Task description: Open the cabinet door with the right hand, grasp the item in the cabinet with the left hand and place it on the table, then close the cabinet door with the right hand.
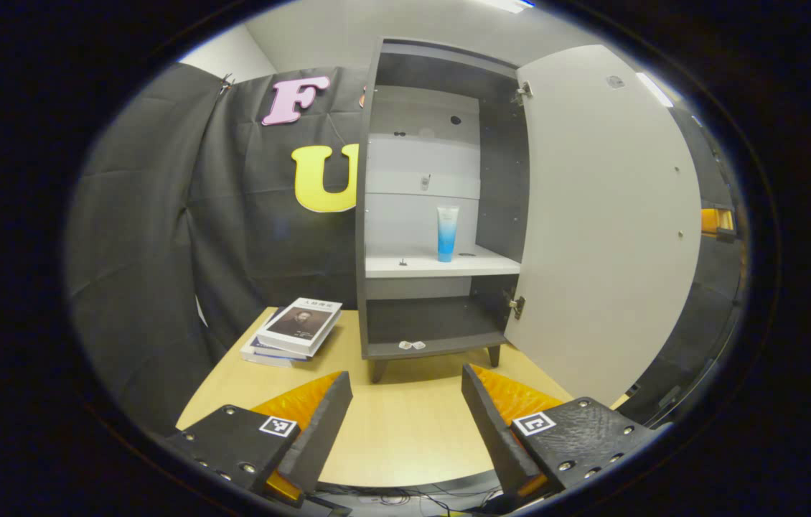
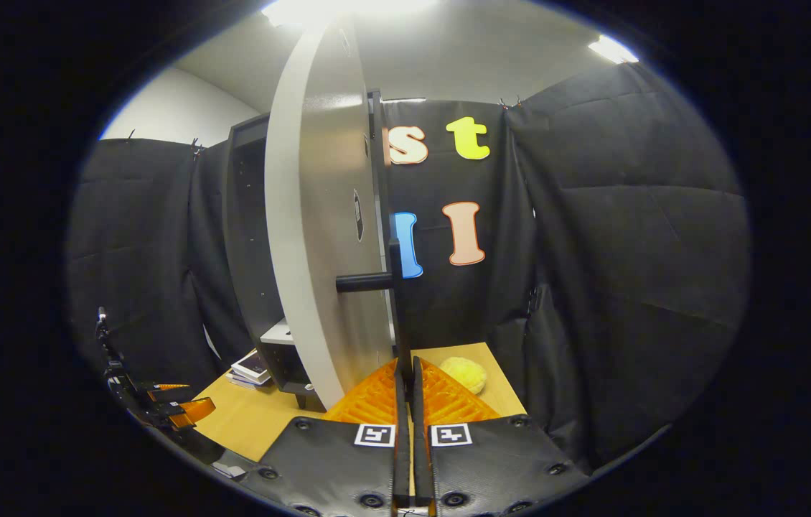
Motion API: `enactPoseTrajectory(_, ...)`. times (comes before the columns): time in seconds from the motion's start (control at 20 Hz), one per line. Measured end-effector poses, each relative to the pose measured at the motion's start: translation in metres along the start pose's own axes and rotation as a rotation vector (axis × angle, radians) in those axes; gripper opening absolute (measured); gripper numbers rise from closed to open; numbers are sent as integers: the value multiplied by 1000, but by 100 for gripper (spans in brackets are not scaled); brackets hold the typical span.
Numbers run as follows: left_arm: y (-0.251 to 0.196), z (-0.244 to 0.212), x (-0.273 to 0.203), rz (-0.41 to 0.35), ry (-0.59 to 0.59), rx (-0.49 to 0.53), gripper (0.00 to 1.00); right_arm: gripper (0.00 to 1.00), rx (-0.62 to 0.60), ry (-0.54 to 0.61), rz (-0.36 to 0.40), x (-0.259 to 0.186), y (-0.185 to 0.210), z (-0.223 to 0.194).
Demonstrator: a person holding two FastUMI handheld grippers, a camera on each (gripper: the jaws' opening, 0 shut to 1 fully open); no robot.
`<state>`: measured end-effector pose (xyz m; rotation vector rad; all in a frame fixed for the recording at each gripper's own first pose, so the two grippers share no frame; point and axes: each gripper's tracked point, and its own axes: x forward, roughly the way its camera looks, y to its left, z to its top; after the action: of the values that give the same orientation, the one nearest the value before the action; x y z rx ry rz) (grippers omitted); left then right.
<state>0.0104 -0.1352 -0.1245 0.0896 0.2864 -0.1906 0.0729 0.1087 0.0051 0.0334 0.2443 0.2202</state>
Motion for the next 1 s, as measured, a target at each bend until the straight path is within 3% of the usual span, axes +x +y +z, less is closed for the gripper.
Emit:
enactPoseTrajectory(0.05, -3, 2, 1, -9, 4, -6, 94, 5, 8, -3, -2, 1, -1, 1)
enactPoseTrajectory(0.3, -7, 16, 10, -74, 6, 31, 93, 7, 43, -14, -49, -5, -4, 1)
enactPoseTrajectory(0.35, -5, 20, 12, -86, 2, 44, 93, 2, 63, -17, -56, -6, -4, 2)
enactPoseTrajectory(0.65, 0, 40, 36, -161, -22, 76, 93, 0, 179, -65, -205, -37, -28, 11)
enactPoseTrajectory(0.7, -2, 46, 42, -170, -35, 80, 93, 12, 187, -67, -231, -43, -35, 9)
enactPoseTrajectory(0.75, -4, 54, 49, -176, -52, 84, 93, 3, 188, -66, -265, -49, -46, 9)
enactPoseTrajectory(0.85, -9, 68, 61, -178, -82, 87, 93, 3, 210, -56, -336, -53, -68, 8)
enactPoseTrajectory(0.95, -17, 82, 77, -183, -102, 78, 93, 0, 278, -61, -337, -48, -74, 15)
enactPoseTrajectory(1.0, -19, 87, 85, -182, -103, 72, 93, 4, 296, -71, -337, -40, -77, 18)
